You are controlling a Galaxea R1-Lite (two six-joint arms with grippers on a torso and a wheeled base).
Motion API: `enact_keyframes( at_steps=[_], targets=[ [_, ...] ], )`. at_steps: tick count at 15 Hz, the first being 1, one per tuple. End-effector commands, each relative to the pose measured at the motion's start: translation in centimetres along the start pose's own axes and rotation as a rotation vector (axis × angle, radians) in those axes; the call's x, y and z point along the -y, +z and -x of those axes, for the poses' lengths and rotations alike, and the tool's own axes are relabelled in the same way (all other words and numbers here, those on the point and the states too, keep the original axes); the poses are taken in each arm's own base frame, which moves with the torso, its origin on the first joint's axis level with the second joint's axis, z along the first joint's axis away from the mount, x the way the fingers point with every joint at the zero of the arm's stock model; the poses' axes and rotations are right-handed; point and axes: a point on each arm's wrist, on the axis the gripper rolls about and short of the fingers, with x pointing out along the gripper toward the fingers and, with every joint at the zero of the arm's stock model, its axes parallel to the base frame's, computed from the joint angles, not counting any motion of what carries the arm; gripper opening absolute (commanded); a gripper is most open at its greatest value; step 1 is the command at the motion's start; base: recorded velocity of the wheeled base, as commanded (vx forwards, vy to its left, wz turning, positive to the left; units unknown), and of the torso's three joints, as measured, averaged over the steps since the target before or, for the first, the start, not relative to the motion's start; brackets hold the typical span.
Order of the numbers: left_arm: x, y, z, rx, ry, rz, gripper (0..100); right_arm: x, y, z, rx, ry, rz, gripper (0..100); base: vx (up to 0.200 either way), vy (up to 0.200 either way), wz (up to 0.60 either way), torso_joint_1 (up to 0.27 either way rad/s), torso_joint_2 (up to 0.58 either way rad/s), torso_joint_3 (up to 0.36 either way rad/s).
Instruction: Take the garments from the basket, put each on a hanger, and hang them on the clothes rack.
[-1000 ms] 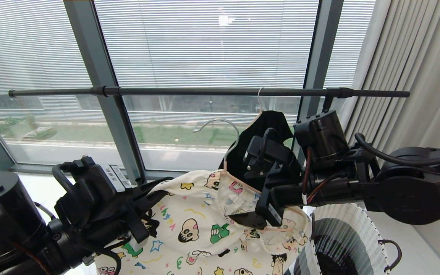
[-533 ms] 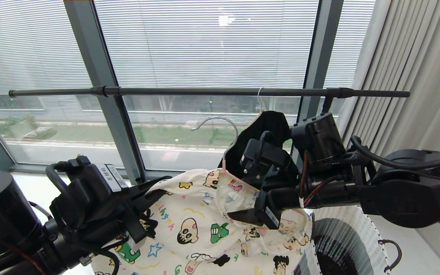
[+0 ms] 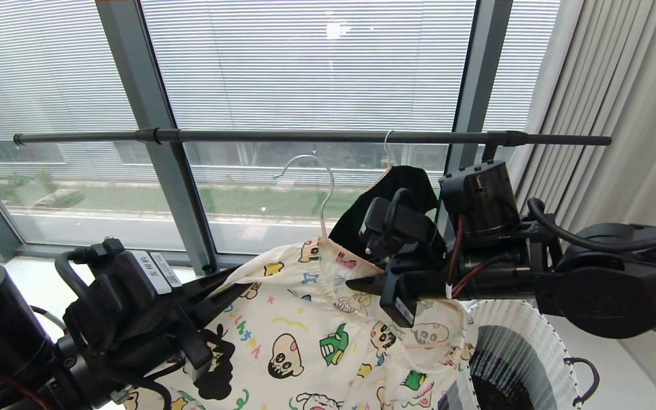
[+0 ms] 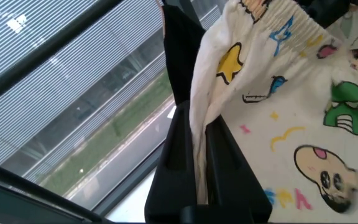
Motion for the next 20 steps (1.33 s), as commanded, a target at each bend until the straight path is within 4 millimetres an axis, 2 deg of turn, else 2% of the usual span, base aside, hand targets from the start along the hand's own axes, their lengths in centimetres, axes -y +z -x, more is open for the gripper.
enact_keyframes(
  at_steps=[1, 3, 4, 6, 8, 11, 14, 15, 17, 20],
  targets=[
    [0.2, -0.1, 0.2, -0.001, -0.006, -0.001, 0, 0.2, 0.1, 0.2, 0.008, -0.004, 0.015, 0, 0.000, 0.000, 0.00, 0.000, 0.00, 0.000],
    [0.2, -0.1, 0.2, -0.003, -0.008, 0.000, 0, 0.4, 0.4, 0.1, 0.052, -0.027, 0.122, 0, 0.000, 0.000, 0.00, 0.000, 0.00, 0.000],
    [0.2, -0.1, 0.2, -0.004, -0.008, 0.002, 100, 0.6, 0.7, 0.1, 0.078, -0.044, 0.152, 0, 0.000, 0.000, 0.00, 0.000, 0.00, 0.000],
    [0.1, 0.0, 0.3, 0.001, 0.000, 0.000, 100, 1.0, 1.1, 0.2, 0.121, -0.079, 0.208, 0, 0.000, 0.000, 0.00, 0.000, 0.00, 0.000],
    [-0.2, -0.1, 0.4, -0.008, 0.024, 0.004, 100, 1.7, 0.6, 0.4, 0.145, -0.124, 0.292, 0, 0.000, 0.000, 0.00, 0.000, 0.00, 0.000],
    [-2.3, -1.3, 1.3, -0.073, 0.149, 0.017, 100, 3.1, -1.4, 1.5, 0.145, -0.205, 0.345, 0, 0.000, 0.000, 0.00, 0.000, 0.00, 0.000],
    [-3.7, -1.9, 2.0, -0.107, 0.237, 0.061, 100, 4.0, -2.0, 2.3, 0.161, -0.252, 0.382, 0, 0.000, 0.000, 0.00, 0.000, 0.00, 0.000],
    [-4.2, -2.4, 2.3, -0.129, 0.270, 0.092, 100, 4.8, -2.2, 2.7, 0.170, -0.276, 0.436, 0, 0.000, 0.000, 0.00, 0.000, 0.00, 0.000],
    [-4.6, -3.6, 2.5, -0.185, 0.303, 0.134, 100, 5.3, -2.5, 3.0, 0.175, -0.279, 0.464, 0, 0.000, 0.000, 0.00, 0.000, 0.00, 0.000],
    [-5.9, -7.5, 2.3, -0.356, 0.357, 0.203, 100, 5.3, -2.4, 3.1, 0.202, -0.254, 0.485, 0, 0.000, 0.000, 0.00, 0.000, 0.00, 0.000]
  ],
)
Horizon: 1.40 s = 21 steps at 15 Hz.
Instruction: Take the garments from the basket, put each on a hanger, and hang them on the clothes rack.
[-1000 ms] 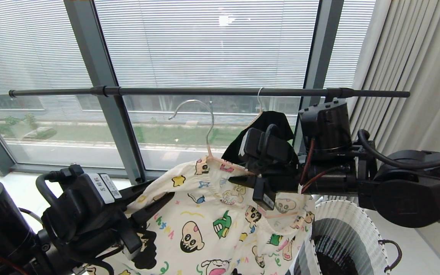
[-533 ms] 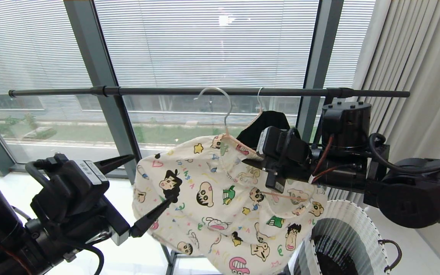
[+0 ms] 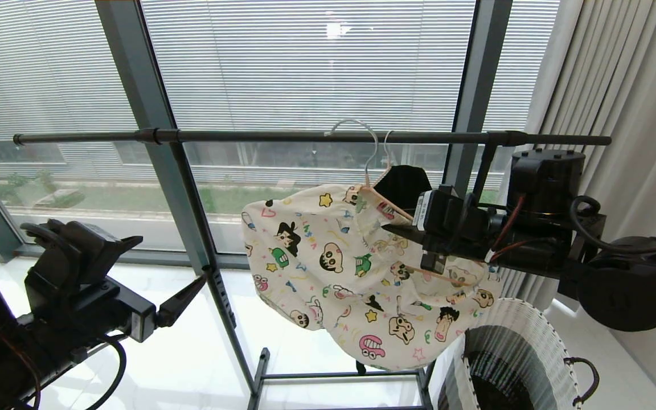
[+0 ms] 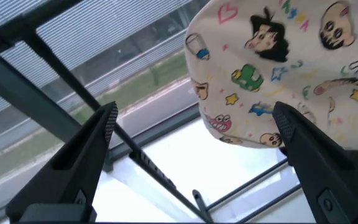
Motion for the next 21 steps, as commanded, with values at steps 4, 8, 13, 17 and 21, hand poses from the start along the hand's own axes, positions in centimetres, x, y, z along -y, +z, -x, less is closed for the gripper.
enact_keyframes(
  at_steps=[4, 8, 13, 17, 21],
  targets=[
    [-0.9, -4.0, -3.5, -0.136, -0.069, 0.052, 100, -0.2, 0.5, 0.8, 0.069, 0.049, 0.047, 0, 0.000, 0.000, 0.00, 0.000, 0.00, 0.000],
    [-0.4, -4.5, -3.8, -0.096, -0.194, 0.041, 100, -1.0, 0.8, 1.9, 0.100, 0.093, 0.060, 0, 0.000, 0.000, 0.00, 0.000, 0.00, 0.000],
    [0.9, -5.4, -2.1, -0.050, -0.353, 0.029, 100, -2.0, 2.1, 3.2, 0.147, 0.128, 0.071, 0, 0.000, 0.000, 0.00, 0.000, 0.00, 0.000],
    [1.2, -5.7, -1.5, -0.038, -0.338, -0.009, 0, -2.9, 2.9, 2.8, 0.169, 0.156, 0.074, 0, 0.000, 0.000, 0.00, 0.000, 0.00, 0.000],
    [0.3, -6.8, -1.7, -0.121, -0.250, 0.007, 0, -2.8, 3.5, 3.2, 0.175, 0.141, 0.082, 0, 0.000, 0.000, 0.00, 0.000, 0.00, 0.000]
  ],
)
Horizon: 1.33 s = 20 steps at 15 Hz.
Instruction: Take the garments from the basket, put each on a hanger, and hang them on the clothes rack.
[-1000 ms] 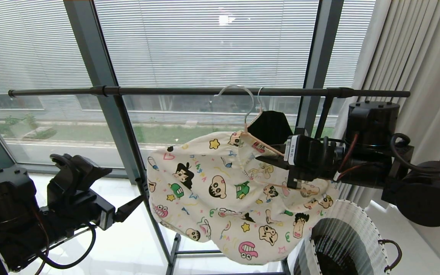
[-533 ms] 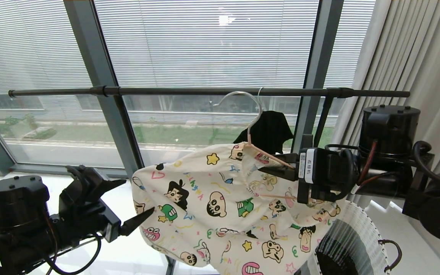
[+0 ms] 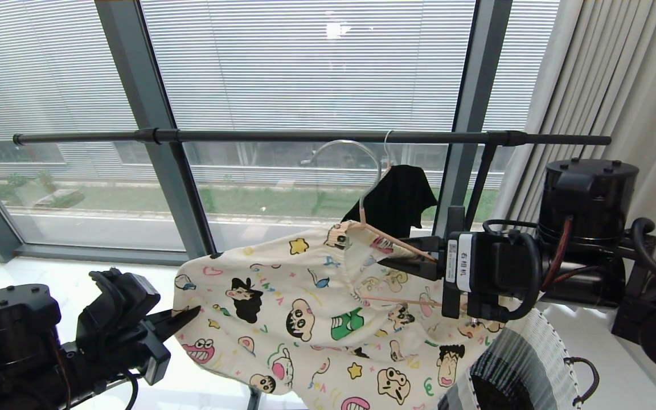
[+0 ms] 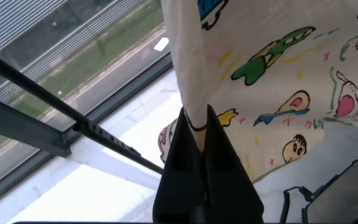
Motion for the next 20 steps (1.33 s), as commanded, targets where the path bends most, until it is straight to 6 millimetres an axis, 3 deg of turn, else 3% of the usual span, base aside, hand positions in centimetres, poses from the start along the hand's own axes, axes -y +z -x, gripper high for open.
enact_keyframes(
  at_steps=[1, 15, 16, 18, 20],
  targets=[
    [-0.7, -1.5, -0.1, -0.066, 0.032, 0.036, 0, 0.2, 0.4, 0.2, 0.003, -0.014, 0.009, 0, 0.000, 0.000, 0.00, 0.000, 0.00, 0.000],
    [-0.6, -1.7, 0.9, -0.071, 0.072, 0.016, 0, 0.2, 1.0, 0.3, -0.015, -0.040, 0.015, 0, 0.000, 0.000, 0.00, 0.000, 0.00, 0.000],
    [-0.6, -1.6, 0.9, -0.070, 0.073, 0.016, 100, 0.2, 0.9, 0.3, -0.017, -0.039, 0.013, 0, 0.000, 0.000, 0.00, 0.000, 0.00, 0.000],
    [-0.9, -1.5, 0.8, -0.063, 0.086, 0.012, 100, 0.0, 0.5, 0.8, -0.074, -0.068, -0.011, 0, 0.000, 0.000, 0.00, 0.000, 0.00, 0.000],
    [-2.0, -1.2, 0.9, -0.073, 0.171, 0.023, 100, -1.3, -0.5, 3.0, -0.203, -0.127, -0.125, 0, 0.000, 0.000, 0.00, 0.000, 0.00, 0.000]
  ],
)
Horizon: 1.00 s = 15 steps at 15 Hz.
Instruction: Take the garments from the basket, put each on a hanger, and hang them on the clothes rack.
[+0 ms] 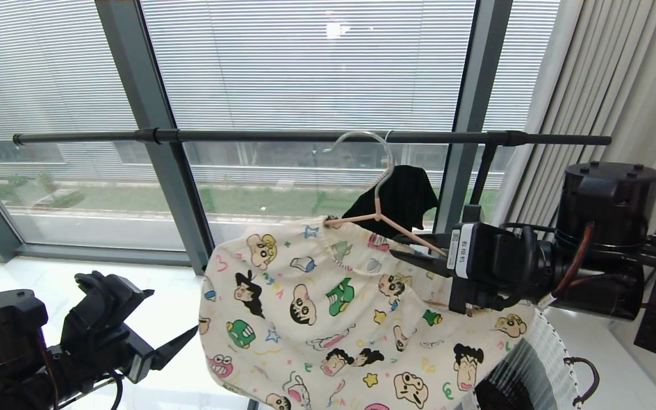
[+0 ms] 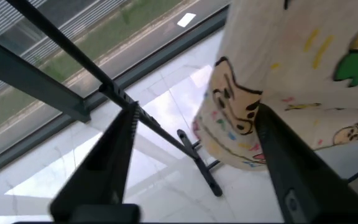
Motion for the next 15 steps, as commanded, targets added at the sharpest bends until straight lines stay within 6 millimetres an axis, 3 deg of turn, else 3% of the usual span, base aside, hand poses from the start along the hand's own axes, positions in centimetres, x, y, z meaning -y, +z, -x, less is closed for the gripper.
enact_keyframes(
  at_steps=[1, 4, 5, 9, 11, 15],
  targets=[
    [-1.3, 0.5, 0.5, 0.013, 0.101, 0.007, 100, -1.2, -1.4, 3.0, -0.123, -0.055, -0.113, 0, 0.000, 0.000, 0.00, 0.000, 0.00, 0.000],
    [-2.3, 0.5, 2.1, 0.023, 0.194, 0.024, 100, -2.5, -3.4, 7.3, -0.284, -0.171, -0.258, 0, 0.000, 0.000, 0.00, 0.000, 0.00, 0.000],
    [-2.4, 0.1, 2.7, 0.004, 0.222, 0.054, 100, -3.3, -4.7, 9.8, -0.383, -0.255, -0.325, 0, 0.000, 0.000, 0.00, 0.000, 0.00, 0.000],
    [-2.6, 0.6, 3.9, 0.012, 0.370, 0.248, 100, -6.4, -6.5, 15.9, -0.596, -0.427, -0.436, 0, 0.000, 0.000, 0.00, 0.000, 0.00, 0.000],
    [-2.6, 0.6, 3.9, 0.006, 0.379, 0.249, 100, -6.8, -6.8, 17.4, -0.726, -0.479, -0.475, 0, 0.000, 0.000, 0.00, 0.000, 0.00, 0.000],
    [-2.7, 0.8, 3.9, 0.007, 0.387, 0.225, 100, -3.1, -6.9, 16.1, -0.765, -0.550, -0.501, 0, 0.000, 0.000, 0.00, 0.000, 0.00, 0.000]
  ],
)
